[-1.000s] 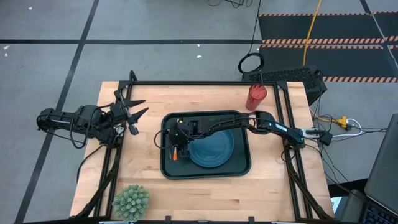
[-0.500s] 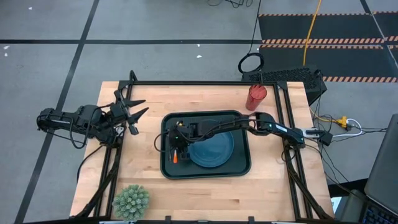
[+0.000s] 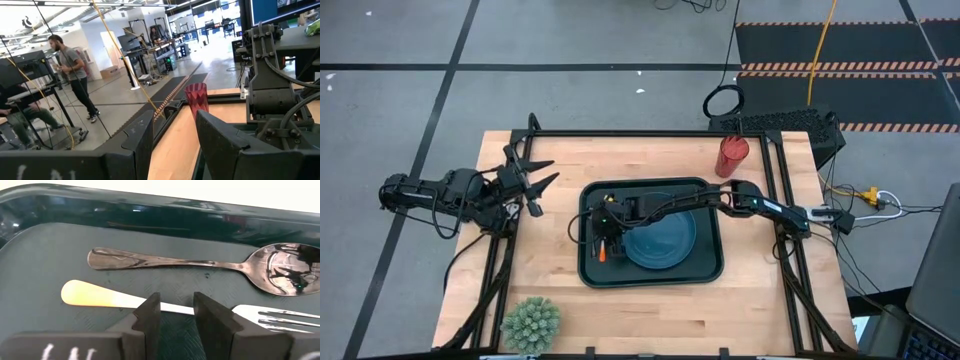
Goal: Pick and place plate/cup/fork/spoon on tray
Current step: Put the orange fork between the black spoon and blue plate on the black tray, then adjust the blue plate on the black serving tray
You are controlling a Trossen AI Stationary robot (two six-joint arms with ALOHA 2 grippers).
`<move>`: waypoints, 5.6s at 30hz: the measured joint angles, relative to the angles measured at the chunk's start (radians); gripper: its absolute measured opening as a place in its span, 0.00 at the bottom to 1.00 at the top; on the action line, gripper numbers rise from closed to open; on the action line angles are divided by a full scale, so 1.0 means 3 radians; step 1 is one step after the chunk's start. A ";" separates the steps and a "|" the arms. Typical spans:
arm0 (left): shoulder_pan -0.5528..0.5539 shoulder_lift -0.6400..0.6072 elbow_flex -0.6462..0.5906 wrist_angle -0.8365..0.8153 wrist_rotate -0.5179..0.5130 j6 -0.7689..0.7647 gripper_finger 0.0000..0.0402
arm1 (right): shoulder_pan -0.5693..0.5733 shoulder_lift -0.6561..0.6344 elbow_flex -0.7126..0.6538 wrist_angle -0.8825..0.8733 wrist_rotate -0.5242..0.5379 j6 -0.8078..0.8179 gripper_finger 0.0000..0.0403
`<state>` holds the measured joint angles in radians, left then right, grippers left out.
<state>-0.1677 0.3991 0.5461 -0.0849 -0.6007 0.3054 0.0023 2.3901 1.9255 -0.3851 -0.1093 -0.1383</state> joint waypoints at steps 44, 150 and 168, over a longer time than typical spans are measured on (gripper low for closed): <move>-0.0004 -0.0001 -0.0001 0.0020 0.0026 -0.0089 0.38 | 0.0027 -0.0254 -0.0003 -0.0213 0.0364 0.0058 0.28; -0.0006 0.0132 0.0000 0.0355 0.0088 -0.0332 0.38 | -0.0002 -0.3103 -0.3900 0.0159 0.1317 0.2821 0.28; -0.0006 0.0132 0.0000 0.0355 0.0088 -0.0332 0.38 | -0.0005 -0.3103 -0.3900 0.0286 0.1413 0.2740 0.28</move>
<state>-0.1696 0.4386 0.5461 0.0216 -0.5743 0.2058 0.0010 1.4593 0.7555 -0.2994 0.3145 0.6838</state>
